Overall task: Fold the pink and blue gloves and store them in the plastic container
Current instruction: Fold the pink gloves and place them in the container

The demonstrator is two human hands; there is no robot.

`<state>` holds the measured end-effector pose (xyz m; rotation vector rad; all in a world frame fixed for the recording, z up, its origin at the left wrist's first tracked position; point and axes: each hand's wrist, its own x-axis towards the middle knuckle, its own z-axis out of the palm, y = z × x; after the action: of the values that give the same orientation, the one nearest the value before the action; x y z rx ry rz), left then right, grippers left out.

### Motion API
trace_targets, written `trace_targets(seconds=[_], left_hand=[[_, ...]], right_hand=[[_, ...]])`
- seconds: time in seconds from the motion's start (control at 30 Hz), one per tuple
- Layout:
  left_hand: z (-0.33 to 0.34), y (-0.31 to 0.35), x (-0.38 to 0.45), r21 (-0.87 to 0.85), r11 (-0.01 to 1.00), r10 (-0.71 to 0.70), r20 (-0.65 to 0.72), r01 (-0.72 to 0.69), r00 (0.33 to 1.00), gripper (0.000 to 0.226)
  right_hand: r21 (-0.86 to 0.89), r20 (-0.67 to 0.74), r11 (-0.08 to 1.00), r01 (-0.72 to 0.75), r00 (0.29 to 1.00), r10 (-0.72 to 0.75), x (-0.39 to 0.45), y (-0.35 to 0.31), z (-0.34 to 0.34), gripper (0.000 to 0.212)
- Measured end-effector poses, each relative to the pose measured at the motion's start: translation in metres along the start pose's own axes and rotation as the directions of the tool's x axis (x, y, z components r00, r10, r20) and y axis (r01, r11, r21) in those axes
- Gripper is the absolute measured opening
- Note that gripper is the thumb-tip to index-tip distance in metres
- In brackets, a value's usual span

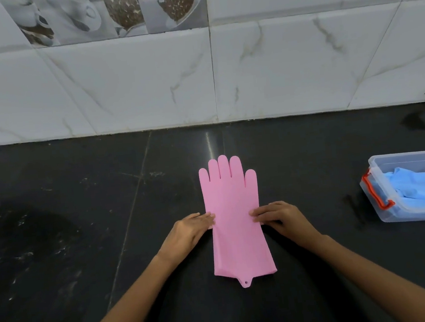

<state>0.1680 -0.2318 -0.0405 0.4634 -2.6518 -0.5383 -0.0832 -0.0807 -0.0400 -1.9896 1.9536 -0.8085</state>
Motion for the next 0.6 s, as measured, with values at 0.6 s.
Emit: trace_targets(seconds=[0.6], left_hand=[[0.024, 0.054, 0.042, -0.630, 0.417, -0.900, -0.186, 0.655, 0.394, 0.014]], right_hand=[[0.428, -0.211, 0.687, -0.588, 0.674, 0.708, 0.026, -0.029, 0.019, 0.012]])
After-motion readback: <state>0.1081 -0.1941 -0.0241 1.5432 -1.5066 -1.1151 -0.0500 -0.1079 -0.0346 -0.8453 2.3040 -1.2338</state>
